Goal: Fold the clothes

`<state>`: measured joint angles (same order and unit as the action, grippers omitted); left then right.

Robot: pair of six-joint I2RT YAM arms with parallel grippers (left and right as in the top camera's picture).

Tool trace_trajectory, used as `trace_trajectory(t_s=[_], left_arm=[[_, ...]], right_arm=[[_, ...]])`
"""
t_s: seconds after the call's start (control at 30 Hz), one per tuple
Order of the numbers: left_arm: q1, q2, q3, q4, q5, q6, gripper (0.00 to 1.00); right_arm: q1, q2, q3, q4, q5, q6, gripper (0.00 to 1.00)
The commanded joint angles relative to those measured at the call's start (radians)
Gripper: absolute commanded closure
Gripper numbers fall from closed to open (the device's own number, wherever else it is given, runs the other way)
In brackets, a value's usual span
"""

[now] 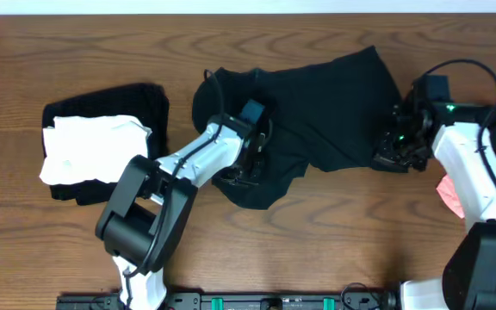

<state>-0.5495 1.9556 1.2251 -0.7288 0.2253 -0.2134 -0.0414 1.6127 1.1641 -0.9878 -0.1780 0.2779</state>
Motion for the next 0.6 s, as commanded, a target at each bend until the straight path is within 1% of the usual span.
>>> trace_trajectory(t_s=[0.0,0.1,0.2,0.27,0.4,0.57], left_arm=[[-0.005,0.011,-0.07,0.047,-0.035,-0.029,0.94],[-0.003,0.011,-0.097,0.008,-0.077,-0.029,0.94],[0.005,0.011,-0.106,-0.092,-0.205,-0.06,0.94],[0.017,0.011,-0.107,-0.139,-0.263,-0.063,0.94],[0.047,0.011,-0.107,-0.158,-0.272,-0.066,0.94],[0.084,0.01,-0.107,-0.161,-0.272,-0.068,0.94]], right_arm=[[0.023,-0.003,-0.05,0.063,-0.034,-0.013,0.99],[0.026,-0.003,-0.095,0.13,-0.036,-0.003,0.98],[0.026,-0.003,-0.13,0.166,-0.037,-0.002,0.99],[0.026,-0.003,-0.148,0.185,-0.037,-0.002,0.98],[0.026,-0.003,-0.187,0.258,-0.032,-0.002,0.99],[0.026,-0.003,-0.277,0.455,-0.032,-0.002,0.99]])
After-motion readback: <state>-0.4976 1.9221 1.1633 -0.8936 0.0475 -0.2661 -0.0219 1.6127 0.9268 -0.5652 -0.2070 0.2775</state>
